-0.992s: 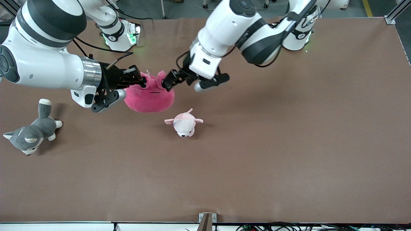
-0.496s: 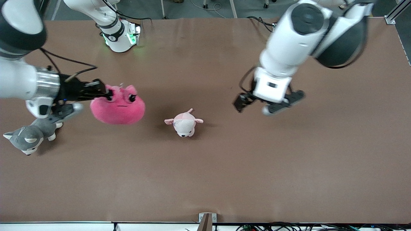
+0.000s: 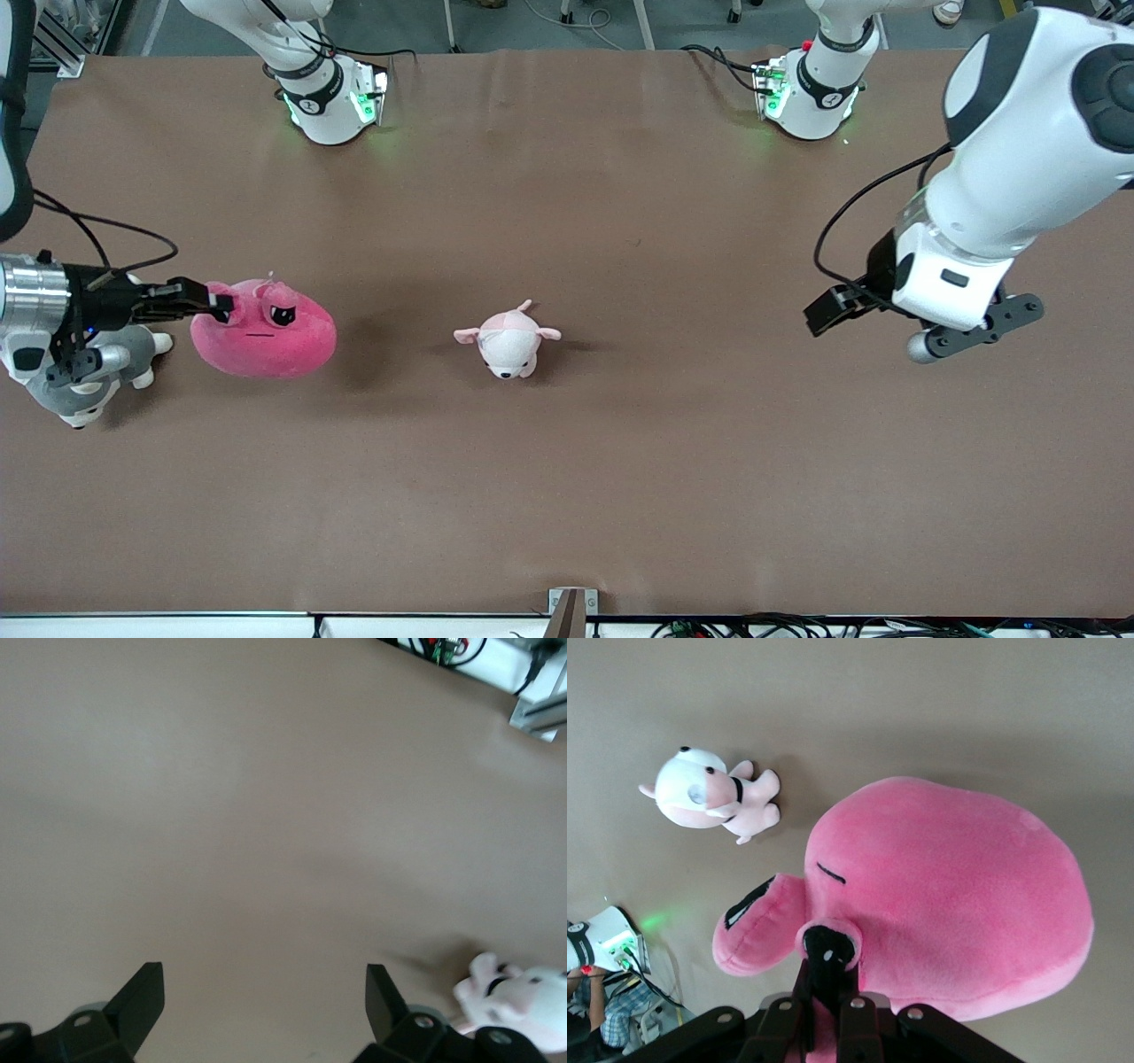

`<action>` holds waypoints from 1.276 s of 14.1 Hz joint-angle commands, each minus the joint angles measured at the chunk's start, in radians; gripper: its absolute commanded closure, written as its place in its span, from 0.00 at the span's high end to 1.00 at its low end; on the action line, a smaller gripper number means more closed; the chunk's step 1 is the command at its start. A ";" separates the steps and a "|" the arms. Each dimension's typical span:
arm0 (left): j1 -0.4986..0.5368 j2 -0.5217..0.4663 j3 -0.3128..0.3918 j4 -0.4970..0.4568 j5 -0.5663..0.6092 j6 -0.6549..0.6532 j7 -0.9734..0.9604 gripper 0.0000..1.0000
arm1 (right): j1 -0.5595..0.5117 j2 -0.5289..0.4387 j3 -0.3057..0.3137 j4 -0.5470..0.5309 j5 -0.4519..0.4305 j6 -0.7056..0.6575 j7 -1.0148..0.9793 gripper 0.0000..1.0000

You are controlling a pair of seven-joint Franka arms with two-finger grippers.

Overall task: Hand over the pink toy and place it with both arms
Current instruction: 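Open the left gripper and withdraw it while the right gripper carries toy, then lower the pink toy onto the table beside the grey cat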

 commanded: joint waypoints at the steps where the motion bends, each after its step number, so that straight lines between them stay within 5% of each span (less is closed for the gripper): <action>1: 0.073 -0.065 -0.007 -0.015 0.014 -0.064 0.193 1.00 | -0.047 0.063 0.020 0.028 0.052 -0.011 -0.068 0.00; 4: 0.128 -0.107 -0.007 -0.018 0.014 -0.150 0.357 1.00 | -0.075 0.109 0.020 0.035 0.064 -0.012 -0.144 0.00; 7: 0.041 -0.207 0.135 -0.124 -0.001 -0.159 0.497 1.00 | -0.086 0.154 0.021 0.035 0.089 -0.014 -0.219 0.00; 13: -0.010 -0.330 0.249 -0.253 -0.043 -0.152 0.591 1.00 | -0.101 0.218 0.025 0.035 0.116 -0.054 -0.272 0.00; 18: -0.007 -0.341 0.246 -0.264 -0.064 -0.150 0.591 1.00 | -0.109 0.251 0.025 0.034 0.146 -0.067 -0.296 0.01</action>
